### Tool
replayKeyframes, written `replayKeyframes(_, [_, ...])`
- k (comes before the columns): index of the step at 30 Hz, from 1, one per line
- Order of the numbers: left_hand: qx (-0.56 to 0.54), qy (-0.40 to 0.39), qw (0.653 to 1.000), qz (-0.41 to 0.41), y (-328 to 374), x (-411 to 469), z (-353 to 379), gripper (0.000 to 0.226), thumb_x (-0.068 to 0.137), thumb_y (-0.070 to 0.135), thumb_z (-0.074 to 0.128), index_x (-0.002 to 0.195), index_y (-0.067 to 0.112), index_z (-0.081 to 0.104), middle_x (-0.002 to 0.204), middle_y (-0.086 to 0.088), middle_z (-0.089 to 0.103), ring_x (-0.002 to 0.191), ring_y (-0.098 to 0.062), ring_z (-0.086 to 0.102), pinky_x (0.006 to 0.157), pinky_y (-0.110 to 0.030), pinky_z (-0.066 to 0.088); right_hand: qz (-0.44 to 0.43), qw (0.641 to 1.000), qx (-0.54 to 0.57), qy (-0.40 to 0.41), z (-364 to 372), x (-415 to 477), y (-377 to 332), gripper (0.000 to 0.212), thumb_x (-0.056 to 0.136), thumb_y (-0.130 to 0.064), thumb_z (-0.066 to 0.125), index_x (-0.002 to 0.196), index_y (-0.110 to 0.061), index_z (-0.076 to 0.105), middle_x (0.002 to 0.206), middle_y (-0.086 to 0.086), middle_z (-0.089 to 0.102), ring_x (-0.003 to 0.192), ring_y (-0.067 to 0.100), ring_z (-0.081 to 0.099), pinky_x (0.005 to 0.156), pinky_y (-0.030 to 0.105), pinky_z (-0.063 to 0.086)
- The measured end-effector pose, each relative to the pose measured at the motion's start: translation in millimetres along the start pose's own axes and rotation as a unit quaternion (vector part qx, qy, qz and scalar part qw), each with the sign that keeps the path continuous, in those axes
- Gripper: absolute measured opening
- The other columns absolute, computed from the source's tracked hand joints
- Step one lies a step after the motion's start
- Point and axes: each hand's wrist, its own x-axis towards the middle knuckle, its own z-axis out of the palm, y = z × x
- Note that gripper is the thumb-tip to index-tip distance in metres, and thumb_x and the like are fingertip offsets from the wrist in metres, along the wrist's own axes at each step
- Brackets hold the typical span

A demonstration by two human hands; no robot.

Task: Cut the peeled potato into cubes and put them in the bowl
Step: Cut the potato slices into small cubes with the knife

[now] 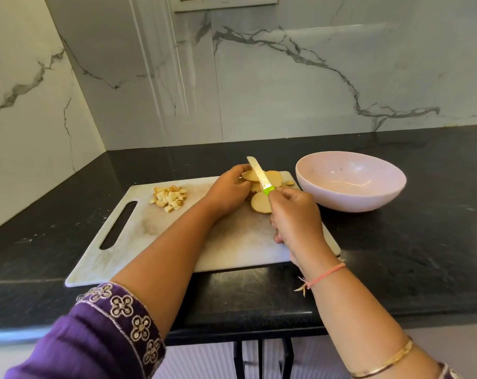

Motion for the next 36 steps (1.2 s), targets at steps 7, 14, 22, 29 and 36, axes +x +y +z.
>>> replayKeyframes(7, [-0.015,0.008,1.000,0.007,-7.3,7.5,3.3,0.043,0.093,0.015,0.056,0.136,0.016,0.051,0.127,-0.001,0.060,0.110,-0.015,0.060,0.094,-0.029,0.049,-0.020,0.999,-0.030,0.004,1.2,3.1,5.2,0.027,0.090,-0.019,0.047,0.065,-0.022,0.056,0.056,0.000,0.043,0.056,0.019,0.039,0.056,0.032,0.034])
replayKeyframes(14, [-0.070,0.094,0.993,0.013,-7.5,2.7,5.3,0.047,0.080,0.020,0.075,0.125,0.014,0.061,0.111,0.001,0.066,0.094,-0.012,0.062,0.082,-0.022,0.053,-0.023,0.999,-0.025,0.008,0.0,3.8,7.5,0.020,0.092,-0.020,0.047,0.081,-0.027,0.062,0.059,-0.001,0.046,0.058,0.018,0.041,0.056,0.032,0.035])
replayKeyframes(22, [-0.061,0.143,0.988,0.013,-0.4,-15.4,-34.2,0.042,0.081,0.024,0.074,0.121,0.016,0.063,0.085,0.007,0.063,0.075,-0.001,0.057,0.065,-0.010,0.047,-0.021,1.000,-0.015,0.012,0.4,4.1,6.4,0.027,0.090,-0.018,0.047,0.069,-0.026,0.062,0.053,-0.003,0.043,0.054,0.018,0.038,0.055,0.032,0.031])
replayKeyframes(29, [0.089,-0.043,0.995,-0.017,-8.7,-35.2,-63.7,0.035,0.085,0.022,0.069,0.119,0.023,0.065,0.106,0.000,0.067,0.098,-0.014,0.061,0.090,-0.025,0.047,-0.035,0.999,-0.036,0.008,-1.1,2.9,5.4,0.026,0.090,-0.018,0.048,0.069,-0.022,0.062,0.050,-0.002,0.040,0.054,0.020,0.036,0.054,0.033,0.033])
replayKeyframes(36, [0.150,-0.043,0.987,-0.034,-21.1,-34.3,-57.9,0.049,0.085,0.029,0.067,0.132,0.030,0.053,0.132,0.000,0.053,0.116,-0.016,0.053,0.098,-0.032,0.044,-0.079,0.988,-0.129,-0.007,4.8,-1.6,5.0,0.025,0.090,-0.020,0.047,0.086,-0.002,0.065,0.053,0.002,0.039,0.054,0.020,0.037,0.053,0.034,0.034])
